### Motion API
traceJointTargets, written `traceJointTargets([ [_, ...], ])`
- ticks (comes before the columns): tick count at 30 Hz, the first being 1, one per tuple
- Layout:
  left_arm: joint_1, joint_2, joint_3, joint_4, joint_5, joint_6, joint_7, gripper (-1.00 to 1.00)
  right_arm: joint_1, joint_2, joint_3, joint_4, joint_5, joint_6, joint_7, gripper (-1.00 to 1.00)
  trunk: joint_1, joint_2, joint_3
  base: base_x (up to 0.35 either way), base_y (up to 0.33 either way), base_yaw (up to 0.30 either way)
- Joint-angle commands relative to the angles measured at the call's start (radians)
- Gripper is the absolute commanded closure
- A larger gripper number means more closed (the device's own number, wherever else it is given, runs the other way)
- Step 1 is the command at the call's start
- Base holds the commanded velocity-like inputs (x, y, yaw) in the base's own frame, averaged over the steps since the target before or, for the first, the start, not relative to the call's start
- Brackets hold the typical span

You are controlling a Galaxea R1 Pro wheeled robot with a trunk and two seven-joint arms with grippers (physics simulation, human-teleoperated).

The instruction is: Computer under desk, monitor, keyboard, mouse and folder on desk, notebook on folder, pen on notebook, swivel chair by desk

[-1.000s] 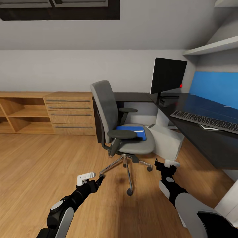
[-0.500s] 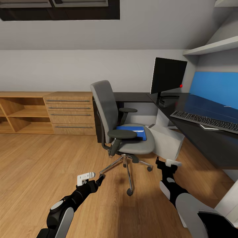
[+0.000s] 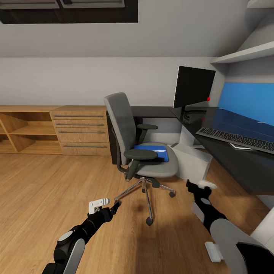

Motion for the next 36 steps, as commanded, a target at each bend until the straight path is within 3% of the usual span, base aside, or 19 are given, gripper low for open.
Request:
traceJointTargets([
  [1, 0.0, 0.0, 0.001, -0.001, 0.004, 0.005, -0.001, -1.0, -0.002, -0.006, -0.003, -0.007, -0.033, 0.013, 0.014, -1.0, 0.0, 0.0, -0.001, 0.0, 0.0, 0.0],
  [7, 0.0, 0.0, 0.003, -0.001, 0.003, 0.006, -0.001, -1.0, -0.007, -0.044, -0.02, -0.03, -0.194, 0.113, 0.119, -1.0, 0.0, 0.0, -0.001, 0.0, 0.0, 0.0],
  [8, 0.0, 0.0, 0.003, -0.001, 0.003, 0.006, -0.001, -1.0, -0.007, -0.053, -0.023, -0.031, -0.252, 0.14, 0.153, -1.0, 0.0, 0.0, -0.001, 0.0, 0.0, 0.0],
  [14, 0.0, 0.0, 0.004, -0.001, 0.002, 0.005, -0.001, -1.0, -0.008, -0.067, -0.027, -0.035, -0.416, 0.178, 0.213, -1.0, 0.0, 0.0, -0.001, 0.0, 0.0, 0.0],
  [16, 0.0, 0.0, 0.004, -0.001, 0.001, 0.005, -0.001, -1.0, -0.008, -0.069, -0.026, -0.037, -0.45, 0.182, 0.222, -1.0, 0.0, 0.0, -0.001, 0.0, 0.0, 0.0],
  [26, 0.0, 0.001, 0.004, -0.001, -0.001, 0.004, 0.0, -1.0, -0.008, -0.069, -0.026, -0.039, -0.487, 0.187, 0.233, -1.0, 0.0, 0.0, -0.001, 0.016, 0.0, 0.0],
  [36, 0.0, 0.002, 0.005, 0.002, 0.0, 0.004, 0.001, -1.0, -0.008, -0.064, -0.029, -0.039, -0.49, 0.185, 0.229, -1.0, 0.0, 0.0, -0.001, 0.286, 0.0, 0.0],
])
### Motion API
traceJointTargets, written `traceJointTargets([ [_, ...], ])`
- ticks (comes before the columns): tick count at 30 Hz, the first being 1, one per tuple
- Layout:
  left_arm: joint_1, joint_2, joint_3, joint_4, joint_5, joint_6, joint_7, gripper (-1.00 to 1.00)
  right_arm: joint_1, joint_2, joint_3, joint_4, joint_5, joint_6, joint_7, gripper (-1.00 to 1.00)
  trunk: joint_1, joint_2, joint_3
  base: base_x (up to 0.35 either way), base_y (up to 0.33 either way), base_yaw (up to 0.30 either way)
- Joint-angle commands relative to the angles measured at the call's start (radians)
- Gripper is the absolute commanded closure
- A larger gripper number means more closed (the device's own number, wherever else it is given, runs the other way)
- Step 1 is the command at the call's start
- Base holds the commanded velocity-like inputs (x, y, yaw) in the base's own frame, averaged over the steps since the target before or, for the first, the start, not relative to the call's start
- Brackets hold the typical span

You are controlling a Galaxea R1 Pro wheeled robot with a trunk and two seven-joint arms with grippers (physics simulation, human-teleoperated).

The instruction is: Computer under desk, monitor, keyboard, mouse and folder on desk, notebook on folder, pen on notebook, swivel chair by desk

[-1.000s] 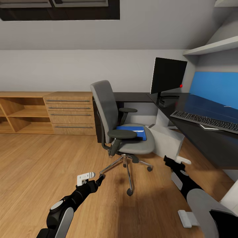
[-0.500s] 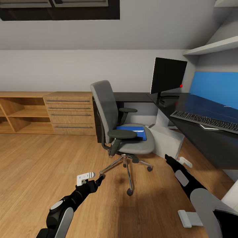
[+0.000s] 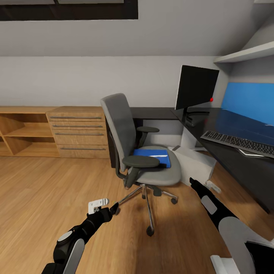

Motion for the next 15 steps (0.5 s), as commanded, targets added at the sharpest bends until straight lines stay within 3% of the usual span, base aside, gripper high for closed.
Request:
traceJointTargets([
  [1, 0.0, 0.001, 0.003, 0.0, 0.005, 0.005, -0.001, -1.0, -0.001, 0.0, 0.001, 0.001, -0.011, -0.003, 0.0, -1.0, 0.0, 0.0, -0.001, 0.317, 0.0, 0.0],
  [6, 0.0, 0.008, 0.022, 0.002, 0.006, 0.005, -0.002, -1.0, -0.001, 0.001, 0.001, 0.003, -0.013, -0.002, 0.002, -1.0, 0.0, 0.0, -0.001, 0.319, 0.033, 0.0],
  [15, 0.0, 0.01, 0.03, 0.003, 0.007, 0.005, -0.002, -1.0, -0.001, 0.0, -0.001, 0.004, -0.013, -0.003, 0.003, -1.0, 0.0, 0.0, -0.001, 0.267, 0.174, 0.0],
])
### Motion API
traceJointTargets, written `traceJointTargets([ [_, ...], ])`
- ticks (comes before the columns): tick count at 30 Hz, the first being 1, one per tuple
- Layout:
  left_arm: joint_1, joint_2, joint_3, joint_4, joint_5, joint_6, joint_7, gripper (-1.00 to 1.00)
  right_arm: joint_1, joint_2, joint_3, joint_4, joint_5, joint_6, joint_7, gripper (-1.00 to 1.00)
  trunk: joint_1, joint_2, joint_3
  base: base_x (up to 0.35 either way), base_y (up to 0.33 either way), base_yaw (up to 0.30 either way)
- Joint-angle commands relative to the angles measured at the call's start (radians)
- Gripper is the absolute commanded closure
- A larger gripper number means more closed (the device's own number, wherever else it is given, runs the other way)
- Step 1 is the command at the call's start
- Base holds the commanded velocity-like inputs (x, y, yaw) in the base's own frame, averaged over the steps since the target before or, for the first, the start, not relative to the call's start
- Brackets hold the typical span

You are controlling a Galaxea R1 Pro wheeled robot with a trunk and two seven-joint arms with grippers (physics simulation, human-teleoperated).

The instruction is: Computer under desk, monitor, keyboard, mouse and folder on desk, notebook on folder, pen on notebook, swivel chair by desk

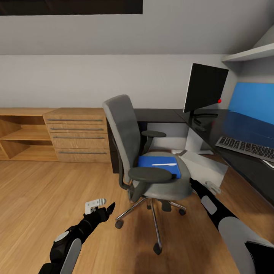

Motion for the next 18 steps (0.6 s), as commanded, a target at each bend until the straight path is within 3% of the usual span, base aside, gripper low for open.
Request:
traceJointTargets([
  [1, 0.0, 0.0, 0.004, -0.001, 0.004, 0.005, -0.001, -1.0, -0.001, -0.002, -0.002, 0.003, -0.011, -0.003, 0.001, -1.0, 0.0, 0.0, -0.001, 0.262, 0.166, 0.0],
  [4, 0.0, 0.001, 0.028, -0.001, 0.005, 0.005, -0.001, -1.0, -0.001, -0.004, -0.01, 0.005, -0.018, -0.003, 0.001, -1.0, 0.0, 0.0, -0.001, 0.288, 0.136, 0.0],
  [5, 0.0, 0.0, 0.05, -0.001, 0.006, 0.005, -0.002, -1.0, -0.001, -0.005, -0.019, 0.006, -0.034, -0.002, 0.001, -1.0, 0.0, 0.0, -0.001, 0.253, 0.065, 0.0],
  [8, 0.0, 0.0, 0.068, -0.001, 0.007, 0.005, -0.002, -1.0, -0.001, -0.007, -0.027, 0.007, -0.075, -0.001, 0.001, -1.0, 0.0, 0.0, -0.001, 0.139, 0.034, 0.0],
  [12, 0.0, 0.0, 0.075, -0.001, 0.007, 0.005, -0.004, -1.0, -0.001, -0.008, -0.03, 0.009, -0.132, 0.0, -0.001, -1.0, 0.0, 0.0, -0.001, 0.032, 0.008, 0.0],
  [18, 0.0, 0.0, 0.077, -0.001, 0.007, 0.005, -0.004, -1.0, -0.001, -0.012, -0.03, 0.01, -0.16, 0.001, -0.002, -1.0, 0.0, 0.0, -0.001, 0.112, 0.002, 0.0],
])
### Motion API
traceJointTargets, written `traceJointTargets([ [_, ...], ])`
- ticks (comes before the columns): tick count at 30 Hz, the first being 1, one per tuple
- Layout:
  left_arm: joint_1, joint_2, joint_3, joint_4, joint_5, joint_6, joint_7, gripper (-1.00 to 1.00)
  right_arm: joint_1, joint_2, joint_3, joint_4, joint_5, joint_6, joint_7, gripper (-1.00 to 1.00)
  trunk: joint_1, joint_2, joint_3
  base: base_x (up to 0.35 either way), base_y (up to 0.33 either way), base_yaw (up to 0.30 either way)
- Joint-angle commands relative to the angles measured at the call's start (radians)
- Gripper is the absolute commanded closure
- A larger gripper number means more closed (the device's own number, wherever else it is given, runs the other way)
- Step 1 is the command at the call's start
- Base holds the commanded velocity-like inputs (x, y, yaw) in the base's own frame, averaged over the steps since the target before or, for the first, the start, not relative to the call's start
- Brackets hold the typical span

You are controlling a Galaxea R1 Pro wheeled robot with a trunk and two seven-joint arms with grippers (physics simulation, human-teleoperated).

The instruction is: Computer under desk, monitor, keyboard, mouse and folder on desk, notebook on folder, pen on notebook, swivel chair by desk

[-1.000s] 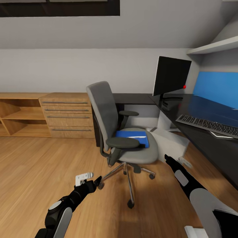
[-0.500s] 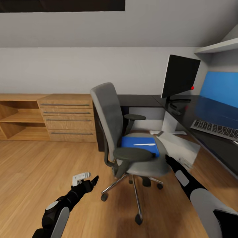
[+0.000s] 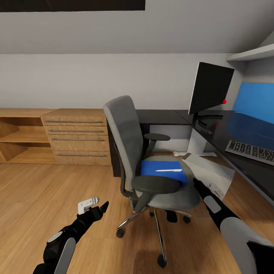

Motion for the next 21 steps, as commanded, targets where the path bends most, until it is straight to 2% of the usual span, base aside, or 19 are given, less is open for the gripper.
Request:
traceJointTargets([
  [1, -0.001, -0.001, 0.002, -0.001, 0.007, 0.007, -0.001, -1.0, -0.001, -0.003, 0.001, 0.001, -0.012, -0.003, 0.001, -1.0, 0.0, 0.0, -0.001, 0.205, 0.001, 0.0],
  [5, -0.001, -0.001, 0.004, -0.001, 0.007, 0.007, -0.001, -1.0, -0.001, -0.019, 0.0, 0.015, -0.017, -0.001, -0.001, -1.0, 0.0, 0.0, -0.001, 0.085, 0.0, 0.0],
  [18, -0.001, -0.001, 0.006, -0.001, 0.006, 0.007, -0.001, -1.0, -0.001, -0.026, -0.007, 0.032, -0.019, 0.009, -0.008, -1.0, 0.0, 0.0, -0.001, 0.134, 0.0, 0.0],
  [21, -0.001, -0.001, 0.006, -0.001, 0.006, 0.007, -0.001, -1.0, -0.001, -0.031, -0.027, 0.043, -0.019, 0.013, -0.033, -1.0, 0.0, 0.0, -0.001, 0.096, 0.0, 0.0],
])
